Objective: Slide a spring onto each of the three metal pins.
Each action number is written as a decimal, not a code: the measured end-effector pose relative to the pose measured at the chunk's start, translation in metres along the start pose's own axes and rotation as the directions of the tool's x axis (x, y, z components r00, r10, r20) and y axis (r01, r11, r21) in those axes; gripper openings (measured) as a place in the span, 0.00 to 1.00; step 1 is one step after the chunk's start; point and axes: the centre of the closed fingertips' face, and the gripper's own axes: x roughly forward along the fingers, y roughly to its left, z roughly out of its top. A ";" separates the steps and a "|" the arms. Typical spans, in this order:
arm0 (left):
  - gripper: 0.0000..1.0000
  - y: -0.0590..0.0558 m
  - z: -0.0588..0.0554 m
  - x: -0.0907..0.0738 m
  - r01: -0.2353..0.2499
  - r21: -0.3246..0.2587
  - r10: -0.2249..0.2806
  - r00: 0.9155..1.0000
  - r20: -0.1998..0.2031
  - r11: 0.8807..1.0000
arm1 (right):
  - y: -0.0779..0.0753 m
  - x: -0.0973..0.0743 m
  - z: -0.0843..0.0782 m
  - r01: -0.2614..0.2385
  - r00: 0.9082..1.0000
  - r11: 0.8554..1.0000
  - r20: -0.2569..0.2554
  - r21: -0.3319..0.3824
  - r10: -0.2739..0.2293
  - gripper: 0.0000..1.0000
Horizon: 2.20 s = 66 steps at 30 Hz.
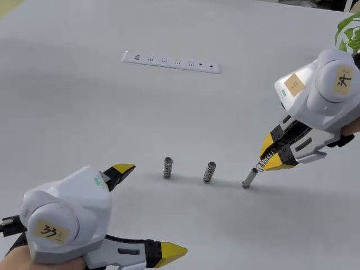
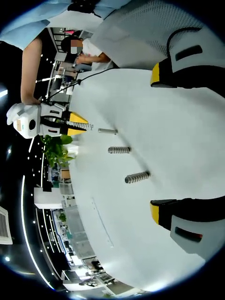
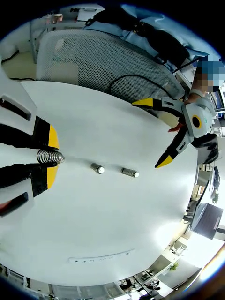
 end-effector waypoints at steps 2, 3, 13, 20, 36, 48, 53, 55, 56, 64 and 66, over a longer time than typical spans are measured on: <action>0.98 0.000 -0.002 -0.001 -0.001 -0.003 0.001 1.000 -0.003 1.000 | -0.001 0.002 -0.001 -0.002 1.000 1.000 -0.014 -0.008 0.002 0.08; 0.98 0.000 -0.002 -0.001 -0.002 -0.006 0.002 1.000 -0.001 1.000 | -0.001 0.003 -0.002 -0.001 1.000 1.000 -0.022 -0.013 0.001 0.08; 0.95 0.000 -0.008 -0.003 -0.004 -0.026 0.004 1.000 -0.013 1.000 | -0.001 0.011 -0.005 -0.024 0.999 0.999 -0.050 -0.023 0.023 0.08; 0.93 -0.001 -0.010 -0.003 -0.002 -0.036 0.002 1.000 -0.017 0.999 | -0.003 0.016 -0.010 -0.040 0.997 0.999 -0.066 -0.029 0.038 0.08; 0.90 0.001 -0.015 -0.005 -0.009 -0.054 0.008 1.000 -0.025 0.998 | -0.002 0.032 -0.016 -0.061 0.993 0.997 -0.101 -0.045 0.056 0.08; 0.89 0.004 -0.017 -0.008 -0.020 -0.068 0.018 0.999 -0.027 0.998 | 0.001 0.049 -0.021 -0.075 0.988 0.995 -0.143 -0.070 0.064 0.08; 0.89 0.005 -0.018 -0.009 -0.024 -0.072 0.022 0.999 -0.028 0.997 | 0.002 0.057 -0.022 -0.079 0.985 0.994 -0.157 -0.075 0.067 0.08; 0.89 0.006 -0.019 -0.009 -0.026 -0.076 0.024 0.999 -0.027 0.997 | 0.003 0.059 -0.022 -0.082 0.985 0.994 -0.161 -0.076 0.069 0.08; 0.89 0.006 -0.019 -0.010 -0.027 -0.077 0.024 0.999 -0.029 0.997 | 0.003 0.059 -0.022 -0.082 0.984 0.994 -0.162 -0.076 0.069 0.08; 0.89 0.007 -0.021 -0.011 -0.030 -0.082 0.027 0.999 -0.030 0.996 | 0.004 0.067 -0.025 -0.088 0.982 0.993 -0.174 -0.075 0.074 0.08; 0.89 0.007 -0.021 -0.011 -0.030 -0.083 0.027 0.999 -0.030 0.996 | 0.005 0.068 -0.025 -0.088 0.981 0.993 -0.179 -0.076 0.073 0.08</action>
